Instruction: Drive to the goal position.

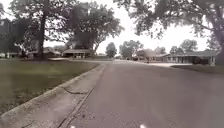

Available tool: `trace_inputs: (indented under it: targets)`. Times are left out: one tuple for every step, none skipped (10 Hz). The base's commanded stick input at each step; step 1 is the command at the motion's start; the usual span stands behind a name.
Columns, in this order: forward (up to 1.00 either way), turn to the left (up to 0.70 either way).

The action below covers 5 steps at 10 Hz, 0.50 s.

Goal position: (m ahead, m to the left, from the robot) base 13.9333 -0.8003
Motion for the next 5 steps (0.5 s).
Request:
trace_inputs:
  targets:
    - [0.50,0.00]
    - [0.50,0.00]
    - [0.50,0.00]
    - [0.50,0.00]
    - [0.50,0.00]
